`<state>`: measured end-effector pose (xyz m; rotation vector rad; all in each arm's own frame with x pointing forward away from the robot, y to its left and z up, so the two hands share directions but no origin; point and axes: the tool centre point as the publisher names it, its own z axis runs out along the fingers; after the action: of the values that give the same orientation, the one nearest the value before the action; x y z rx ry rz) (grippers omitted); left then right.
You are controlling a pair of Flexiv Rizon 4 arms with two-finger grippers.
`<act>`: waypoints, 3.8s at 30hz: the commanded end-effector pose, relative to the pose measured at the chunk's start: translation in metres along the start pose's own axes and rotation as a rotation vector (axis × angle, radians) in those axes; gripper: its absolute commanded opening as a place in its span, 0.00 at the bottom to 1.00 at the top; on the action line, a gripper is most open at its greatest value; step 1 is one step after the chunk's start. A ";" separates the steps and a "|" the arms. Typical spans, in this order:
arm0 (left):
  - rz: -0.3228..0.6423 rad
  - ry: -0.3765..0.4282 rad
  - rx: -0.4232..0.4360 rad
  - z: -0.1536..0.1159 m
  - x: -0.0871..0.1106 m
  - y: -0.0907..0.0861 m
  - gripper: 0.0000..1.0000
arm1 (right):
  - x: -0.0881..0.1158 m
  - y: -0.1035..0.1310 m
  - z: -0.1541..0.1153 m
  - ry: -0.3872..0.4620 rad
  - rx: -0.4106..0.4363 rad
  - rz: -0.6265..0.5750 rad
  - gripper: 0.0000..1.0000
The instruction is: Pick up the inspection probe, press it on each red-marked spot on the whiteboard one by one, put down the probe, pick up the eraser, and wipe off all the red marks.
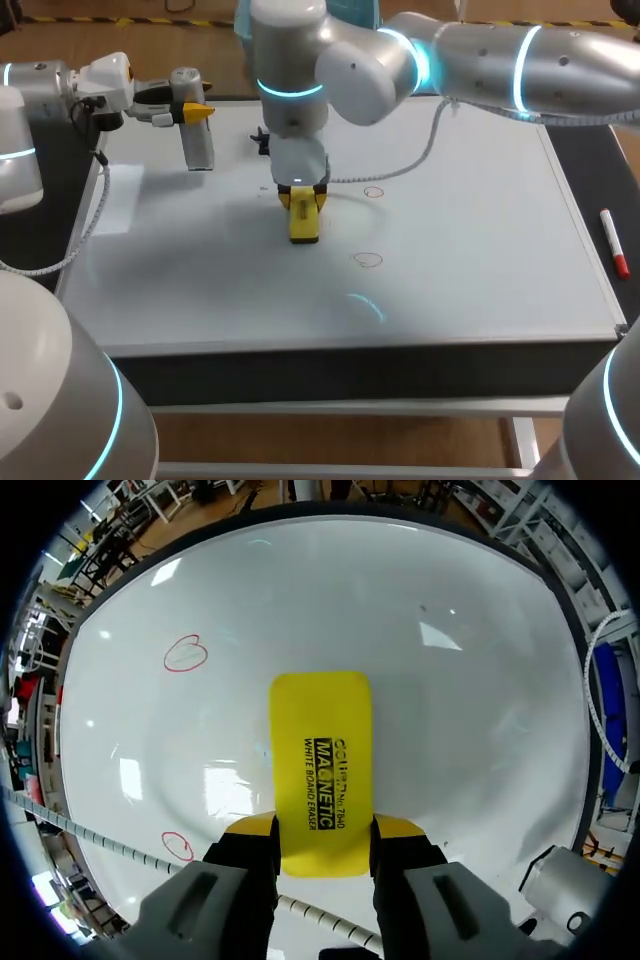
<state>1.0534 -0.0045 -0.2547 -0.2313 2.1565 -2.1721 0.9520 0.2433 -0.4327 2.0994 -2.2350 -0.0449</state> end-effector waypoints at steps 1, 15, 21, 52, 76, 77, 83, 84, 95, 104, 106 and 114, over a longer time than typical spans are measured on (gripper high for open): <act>-0.001 -0.002 -0.003 0.000 0.001 -0.002 0.00 | 0.020 0.001 0.010 -0.005 0.004 0.008 0.00; -0.001 -0.002 -0.003 0.000 0.001 -0.002 0.00 | 0.046 -0.001 -0.001 0.011 0.033 0.045 0.00; -0.001 -0.002 -0.003 0.000 0.001 -0.002 0.00 | 0.058 -0.002 -0.038 0.004 0.097 0.011 0.00; -0.001 -0.002 -0.003 0.000 0.001 -0.002 0.00 | 0.290 -0.077 -0.060 -0.009 0.083 0.368 0.00; -0.001 -0.002 -0.003 0.000 0.001 -0.002 0.00 | 0.407 -0.092 -0.055 -0.013 0.061 0.546 0.00; -0.001 -0.002 -0.003 0.000 0.001 -0.002 0.00 | 0.407 -0.092 -0.055 -0.013 0.061 0.546 0.00; -0.001 -0.002 -0.003 0.000 0.001 -0.002 0.00 | 0.407 -0.092 -0.055 -0.013 0.061 0.546 0.00; -0.001 -0.002 -0.003 0.000 0.001 -0.002 0.00 | 0.407 -0.092 -0.055 -0.013 0.061 0.546 0.00; 0.006 0.018 -0.002 0.013 0.008 -0.004 0.00 | 0.407 -0.092 -0.055 -0.013 0.061 0.546 0.00; 0.018 0.131 -0.005 0.084 0.057 -0.001 0.00 | 0.407 -0.092 -0.055 -0.013 0.061 0.546 0.00; 0.017 0.153 0.003 0.101 0.066 -0.002 0.00 | 0.407 -0.092 -0.055 -0.013 0.061 0.546 0.00; 0.012 0.198 0.029 0.172 0.100 -0.006 0.00 | 0.407 -0.092 -0.055 -0.013 0.061 0.546 0.00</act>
<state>0.9847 -0.1571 -0.2419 0.0070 2.2192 -2.3152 1.0220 -0.1660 -0.3710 1.4402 -2.7611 0.0403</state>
